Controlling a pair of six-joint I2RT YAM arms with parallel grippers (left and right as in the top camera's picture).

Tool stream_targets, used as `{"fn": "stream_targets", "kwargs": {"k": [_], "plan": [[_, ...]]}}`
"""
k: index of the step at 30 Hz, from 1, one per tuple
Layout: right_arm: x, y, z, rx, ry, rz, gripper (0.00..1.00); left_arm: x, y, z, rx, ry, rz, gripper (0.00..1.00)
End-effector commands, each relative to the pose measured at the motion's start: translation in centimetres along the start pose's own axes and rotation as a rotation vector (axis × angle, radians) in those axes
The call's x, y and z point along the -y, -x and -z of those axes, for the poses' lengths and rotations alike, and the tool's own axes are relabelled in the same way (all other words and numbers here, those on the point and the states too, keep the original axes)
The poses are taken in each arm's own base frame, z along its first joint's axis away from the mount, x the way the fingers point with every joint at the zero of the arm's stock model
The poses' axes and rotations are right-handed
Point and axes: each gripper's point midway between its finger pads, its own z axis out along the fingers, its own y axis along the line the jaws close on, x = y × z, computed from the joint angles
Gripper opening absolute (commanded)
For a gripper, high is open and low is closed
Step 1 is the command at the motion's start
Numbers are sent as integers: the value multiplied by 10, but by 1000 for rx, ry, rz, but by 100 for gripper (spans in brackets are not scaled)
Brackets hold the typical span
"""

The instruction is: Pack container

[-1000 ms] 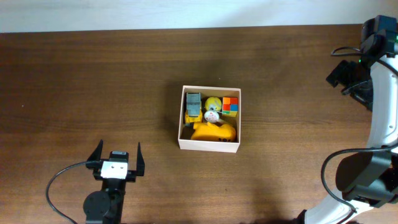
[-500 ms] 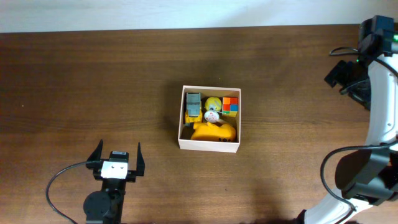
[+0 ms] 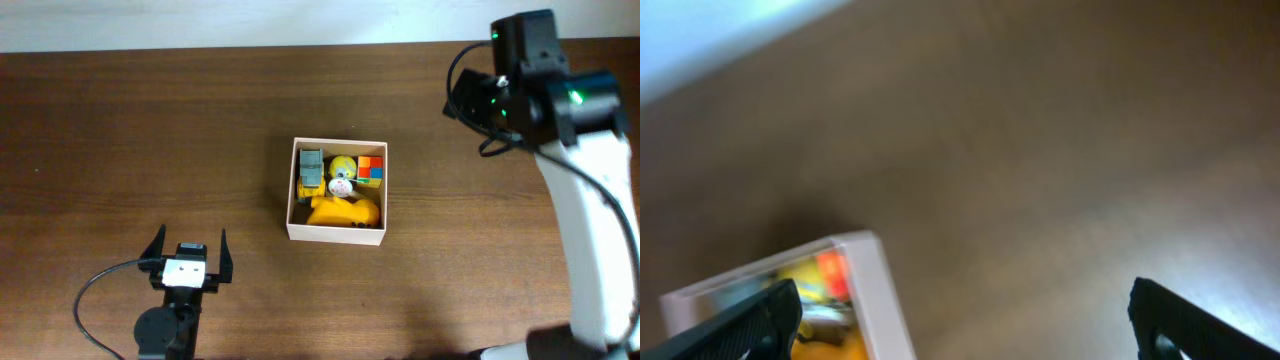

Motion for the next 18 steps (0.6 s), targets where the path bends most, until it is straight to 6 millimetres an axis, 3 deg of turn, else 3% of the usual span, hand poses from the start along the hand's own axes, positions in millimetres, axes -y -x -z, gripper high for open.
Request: {"fn": "stream_targets", "kwargs": {"k": [1,6,10,14,18], "plan": [[-13,24,52,199,115,-26,99,2,0,0,5,-9,-16,99],[-10,36,95,396,244,-83,99,2,0,0,5,-9,-16,99],[4,30,109,555,314,-135,99,2,0,0,5,-9,-16,99],[21,11,103,669,357,-178,99,2,0,0,5,-9,-16,99],[41,-22,80,705,366,-197,99,2,0,0,5,-9,-16,99]]}}
